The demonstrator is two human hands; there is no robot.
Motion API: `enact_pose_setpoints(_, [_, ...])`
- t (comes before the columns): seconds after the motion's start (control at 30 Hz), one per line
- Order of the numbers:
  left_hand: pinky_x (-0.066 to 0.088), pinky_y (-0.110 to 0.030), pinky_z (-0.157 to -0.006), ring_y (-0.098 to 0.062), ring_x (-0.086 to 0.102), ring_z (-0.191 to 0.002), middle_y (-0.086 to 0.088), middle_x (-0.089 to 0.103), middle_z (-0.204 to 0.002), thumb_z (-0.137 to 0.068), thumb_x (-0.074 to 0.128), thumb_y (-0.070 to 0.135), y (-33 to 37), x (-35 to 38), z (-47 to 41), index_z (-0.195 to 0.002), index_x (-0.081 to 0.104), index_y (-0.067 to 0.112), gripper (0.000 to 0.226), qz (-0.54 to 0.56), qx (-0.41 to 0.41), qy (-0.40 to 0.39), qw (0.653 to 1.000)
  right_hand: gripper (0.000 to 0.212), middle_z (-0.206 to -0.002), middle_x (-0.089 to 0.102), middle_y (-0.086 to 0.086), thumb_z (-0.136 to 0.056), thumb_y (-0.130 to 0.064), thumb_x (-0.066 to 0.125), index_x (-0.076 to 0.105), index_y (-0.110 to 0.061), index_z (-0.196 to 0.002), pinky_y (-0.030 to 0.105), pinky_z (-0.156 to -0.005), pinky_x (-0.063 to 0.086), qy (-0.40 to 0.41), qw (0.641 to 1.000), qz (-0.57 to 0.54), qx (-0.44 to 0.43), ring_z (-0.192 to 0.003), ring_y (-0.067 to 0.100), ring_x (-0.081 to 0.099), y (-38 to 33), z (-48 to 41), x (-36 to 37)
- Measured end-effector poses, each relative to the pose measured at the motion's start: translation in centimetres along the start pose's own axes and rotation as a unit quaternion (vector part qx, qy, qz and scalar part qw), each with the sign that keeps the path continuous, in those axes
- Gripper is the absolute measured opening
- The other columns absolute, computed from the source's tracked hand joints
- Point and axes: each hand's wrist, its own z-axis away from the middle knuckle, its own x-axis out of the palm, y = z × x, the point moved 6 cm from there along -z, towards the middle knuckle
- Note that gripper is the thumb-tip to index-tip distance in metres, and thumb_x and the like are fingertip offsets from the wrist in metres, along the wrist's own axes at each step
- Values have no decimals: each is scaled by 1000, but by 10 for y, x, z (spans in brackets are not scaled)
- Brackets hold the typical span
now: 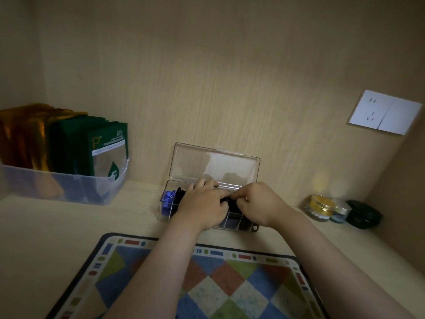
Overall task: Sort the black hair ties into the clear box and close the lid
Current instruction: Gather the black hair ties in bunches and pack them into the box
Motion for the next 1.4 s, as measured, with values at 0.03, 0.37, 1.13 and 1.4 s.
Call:
enact_pose_setpoints(0.03, [21,-37,-113,-14,25,-139,8,37,-151,-99,38,37,0,0,0,-144,42,43,45,2,-1,2,1000,35,-85,74,-4,-86,-13,48,78,-23,-98,28,-74,48,21,1000,-9,-6,-77,15,62,0,2,-1])
enact_pose_setpoints(0.37, [23,-35,-111,-13,33,-132,10,47,-142,-98,42,27,-1,-5,0,-141,48,39,45,47,-16,40,998,34,-122,69,-5,-88,3,49,77,-17,-92,-5,-84,31,64,991,-120,5,-108,4,60,14,11,-9])
enact_pose_setpoints(1.13, [54,-33,-88,-8,61,-95,13,66,-107,-84,61,26,173,79,9,-104,69,33,23,76,121,-203,969,41,-122,70,-4,-89,-3,57,71,-24,-122,21,-90,48,-17,974,-30,225,-109,12,64,181,142,-4])
enact_pose_setpoints(1.4, [52,-25,-82,-3,59,-88,16,60,-91,-89,67,23,170,93,-5,-91,75,28,10,74,148,-148,975,22,-103,74,-1,-88,-11,65,78,-23,-102,24,-83,52,-6,967,-48,250,-92,14,66,186,137,1])
